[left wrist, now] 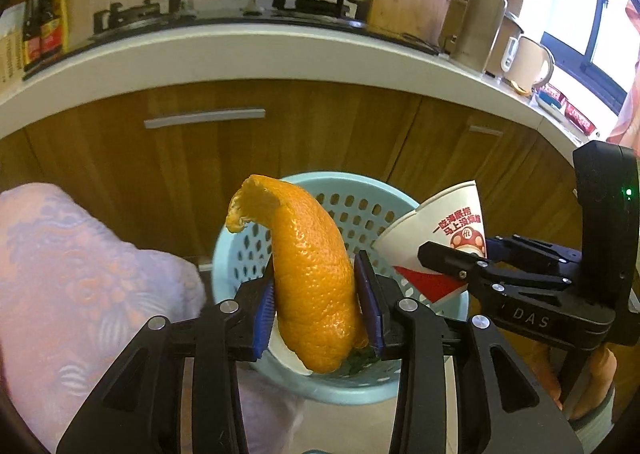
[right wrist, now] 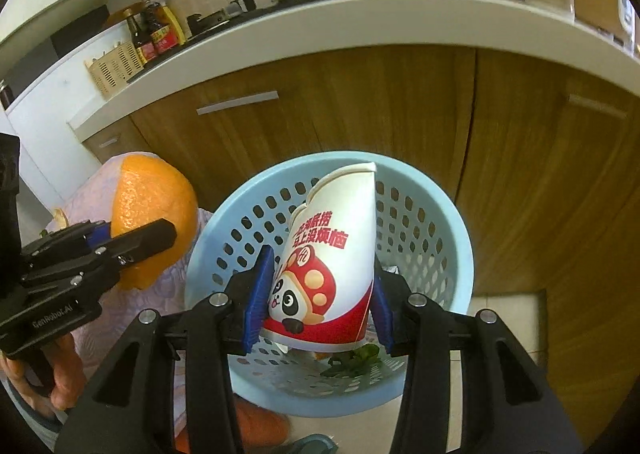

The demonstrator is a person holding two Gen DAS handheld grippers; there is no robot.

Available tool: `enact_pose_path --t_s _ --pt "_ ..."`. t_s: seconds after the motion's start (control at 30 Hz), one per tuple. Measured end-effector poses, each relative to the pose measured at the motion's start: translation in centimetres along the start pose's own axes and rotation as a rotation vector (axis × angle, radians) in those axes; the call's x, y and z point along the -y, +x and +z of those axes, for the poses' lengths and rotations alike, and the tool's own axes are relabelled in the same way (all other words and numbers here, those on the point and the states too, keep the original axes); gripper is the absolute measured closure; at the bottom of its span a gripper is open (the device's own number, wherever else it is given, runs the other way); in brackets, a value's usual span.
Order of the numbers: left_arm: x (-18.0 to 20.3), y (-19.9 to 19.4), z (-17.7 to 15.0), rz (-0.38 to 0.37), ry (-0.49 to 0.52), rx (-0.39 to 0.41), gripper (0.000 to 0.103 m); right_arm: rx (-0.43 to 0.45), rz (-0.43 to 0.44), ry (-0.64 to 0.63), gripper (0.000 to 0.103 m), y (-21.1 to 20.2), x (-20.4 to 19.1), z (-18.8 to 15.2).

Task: Collect trash
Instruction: 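Carry both items over the blue basket and open both tools to drop them, then move both open tools back toward the table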

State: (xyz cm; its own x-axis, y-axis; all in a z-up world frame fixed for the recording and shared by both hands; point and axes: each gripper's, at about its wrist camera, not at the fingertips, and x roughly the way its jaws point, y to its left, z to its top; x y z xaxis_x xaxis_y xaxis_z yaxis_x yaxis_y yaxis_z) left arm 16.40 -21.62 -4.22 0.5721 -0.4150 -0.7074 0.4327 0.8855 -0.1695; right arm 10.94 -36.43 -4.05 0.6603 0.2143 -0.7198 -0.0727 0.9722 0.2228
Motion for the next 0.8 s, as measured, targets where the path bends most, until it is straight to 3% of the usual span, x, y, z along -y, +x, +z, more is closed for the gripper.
enact_pose_path --t_s 0.5,0.8 --pt "0.9 2.8 0.3 0.017 0.032 -0.057 0.054 -0.020 0.051 0.105 0.061 0.2 2.8 -0.2" --pt "0.3 -0.3 -0.4 0.024 0.000 -0.001 0.054 0.009 0.065 0.078 0.061 -1.6 1.1 0.0"
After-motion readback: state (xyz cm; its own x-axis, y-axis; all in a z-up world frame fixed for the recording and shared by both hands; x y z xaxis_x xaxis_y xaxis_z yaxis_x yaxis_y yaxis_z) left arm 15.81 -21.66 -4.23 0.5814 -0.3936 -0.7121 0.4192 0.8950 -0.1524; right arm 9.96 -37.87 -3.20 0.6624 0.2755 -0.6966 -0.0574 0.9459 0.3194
